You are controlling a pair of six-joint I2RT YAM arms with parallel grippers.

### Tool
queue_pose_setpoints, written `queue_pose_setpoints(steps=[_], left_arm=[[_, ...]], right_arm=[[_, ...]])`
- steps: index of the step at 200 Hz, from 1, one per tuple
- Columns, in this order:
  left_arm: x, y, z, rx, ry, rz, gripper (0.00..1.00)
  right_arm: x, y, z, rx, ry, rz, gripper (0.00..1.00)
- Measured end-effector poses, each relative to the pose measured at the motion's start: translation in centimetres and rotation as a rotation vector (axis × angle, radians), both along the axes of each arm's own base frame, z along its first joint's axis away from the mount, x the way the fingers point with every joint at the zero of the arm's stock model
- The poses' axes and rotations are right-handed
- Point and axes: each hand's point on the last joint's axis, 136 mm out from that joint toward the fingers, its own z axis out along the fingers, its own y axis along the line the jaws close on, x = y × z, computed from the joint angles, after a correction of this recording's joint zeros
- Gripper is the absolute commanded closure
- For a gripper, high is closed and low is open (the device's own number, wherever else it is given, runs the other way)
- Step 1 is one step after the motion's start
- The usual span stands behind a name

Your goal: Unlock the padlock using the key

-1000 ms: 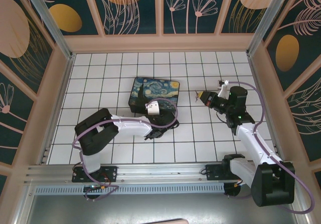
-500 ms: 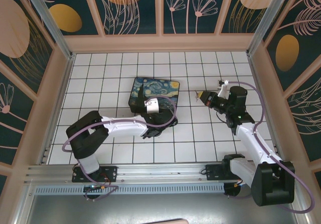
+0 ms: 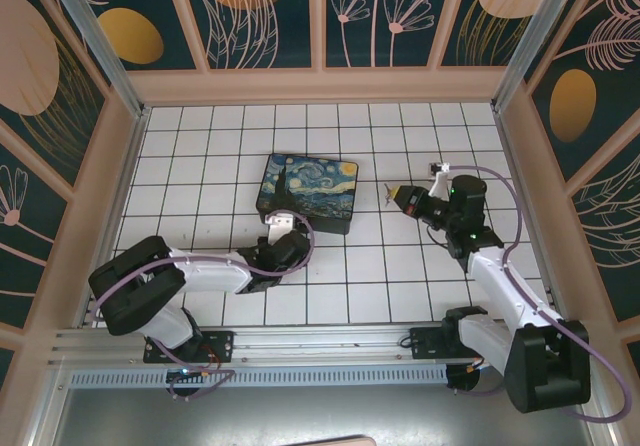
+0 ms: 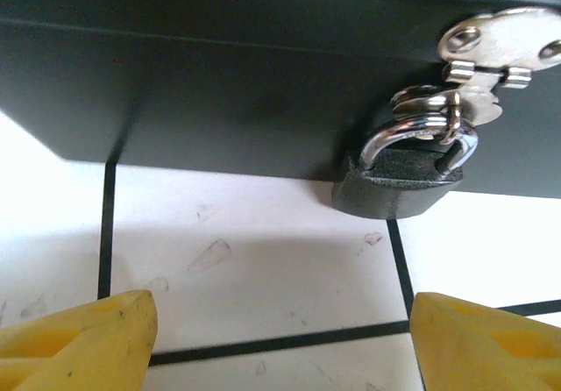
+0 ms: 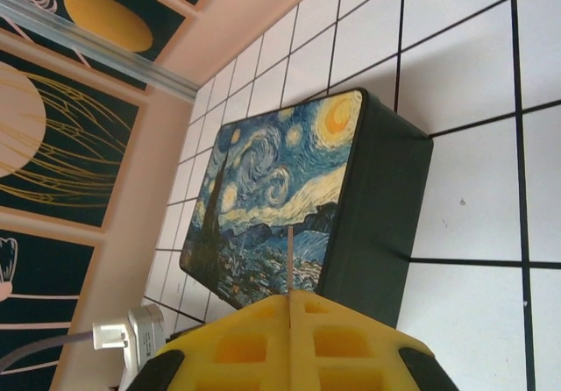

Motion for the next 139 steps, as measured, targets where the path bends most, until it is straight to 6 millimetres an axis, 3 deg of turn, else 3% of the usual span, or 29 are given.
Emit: queue_pose_setpoints(steps=[46,83,139], left_arm=[[1.7,-2.1,-0.1,0.001,-0.088,-0.101,0.31],[2.4,-2.1,-1.1,0.029,-0.11,-0.085,0.36],[3.3,-2.3,-1.6,0.042,-0.153,-0.06,0.43]], right_arm=[[-0.6,1.1,-0.2,-0.024,-0.014,0.015,1.0],[-1.3,2.0,0.8,-0.026,-0.053,0.031,1.0],[-1.3,2.1,0.8,-0.035,-0.058,0.022,1.0]])
